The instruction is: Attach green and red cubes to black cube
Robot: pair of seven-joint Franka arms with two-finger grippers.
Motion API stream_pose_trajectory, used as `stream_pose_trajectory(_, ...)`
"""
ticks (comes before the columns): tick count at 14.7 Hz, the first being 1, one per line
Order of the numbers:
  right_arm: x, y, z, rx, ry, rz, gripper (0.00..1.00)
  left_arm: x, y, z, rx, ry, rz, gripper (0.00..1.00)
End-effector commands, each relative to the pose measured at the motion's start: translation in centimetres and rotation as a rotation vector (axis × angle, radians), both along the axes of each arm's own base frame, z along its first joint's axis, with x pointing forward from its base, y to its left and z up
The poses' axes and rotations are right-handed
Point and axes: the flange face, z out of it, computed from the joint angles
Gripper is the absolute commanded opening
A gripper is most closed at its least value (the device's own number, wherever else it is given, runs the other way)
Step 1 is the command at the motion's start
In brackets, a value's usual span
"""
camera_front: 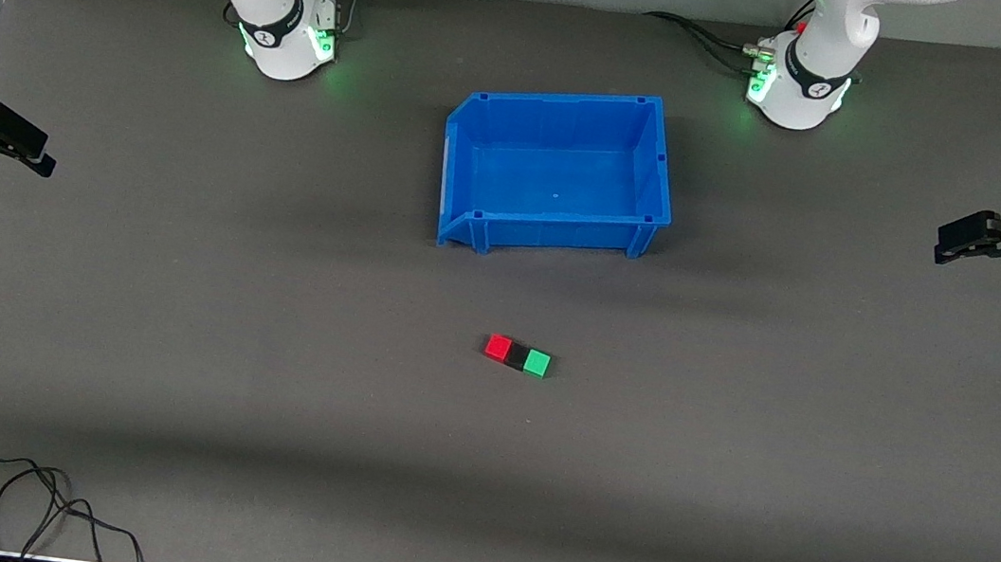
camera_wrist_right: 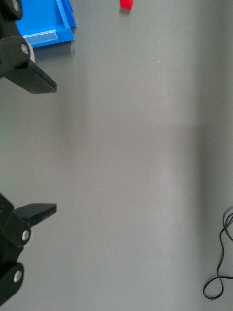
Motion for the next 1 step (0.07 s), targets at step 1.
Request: stream_pose_trajectory(1,0.23,0.28,0.38,-0.002,0.007,0.015,1.00,-0.41,0.20,0.13,-0.002,-0.008,-0.008,0.97)
